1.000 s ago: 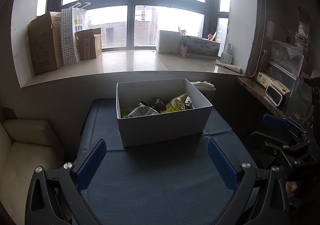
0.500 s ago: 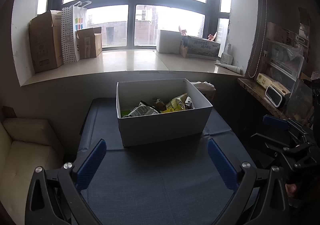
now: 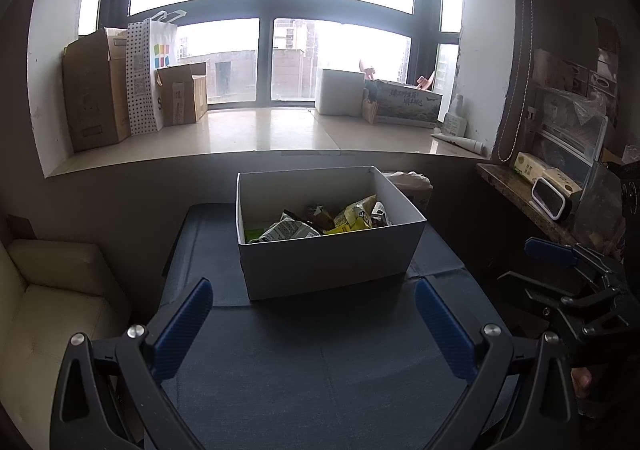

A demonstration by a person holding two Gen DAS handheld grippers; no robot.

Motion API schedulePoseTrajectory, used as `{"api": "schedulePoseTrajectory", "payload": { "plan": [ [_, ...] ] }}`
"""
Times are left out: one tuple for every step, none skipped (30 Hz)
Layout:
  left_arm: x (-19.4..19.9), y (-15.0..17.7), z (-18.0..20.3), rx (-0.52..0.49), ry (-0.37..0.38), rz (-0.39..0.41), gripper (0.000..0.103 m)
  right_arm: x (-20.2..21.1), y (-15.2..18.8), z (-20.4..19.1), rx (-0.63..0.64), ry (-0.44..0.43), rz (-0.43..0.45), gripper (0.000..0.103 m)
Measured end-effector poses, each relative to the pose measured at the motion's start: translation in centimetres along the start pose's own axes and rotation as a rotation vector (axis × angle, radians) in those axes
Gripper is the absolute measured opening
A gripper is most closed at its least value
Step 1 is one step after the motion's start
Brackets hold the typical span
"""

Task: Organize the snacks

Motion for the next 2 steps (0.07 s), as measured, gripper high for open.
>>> {"api": "schedulePoseTrajectory", "payload": {
  "plan": [
    [0.11, -0.02, -0.02, 0.0, 0.007, 0.004, 0.103, 0.02, -0.02, 0.03, 0.0, -0.002, -0.001, 0.103],
    [0.15, -0.02, -0.07, 0.002, 0.008, 0.002, 0.103, 0.05, -0.02, 0.01, 0.001, -0.001, 0.0, 0.103]
  ]
}}
Point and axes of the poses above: each gripper's, at about its wrist camera, not at the fingertips, and x roughly against the way its jaws point, z to its right, y to its underside, the point moved 5 cm from there along -x, roughly the way its jaws point, and after that the axes turned 12 degrees about -y, right-handed, at the moved point
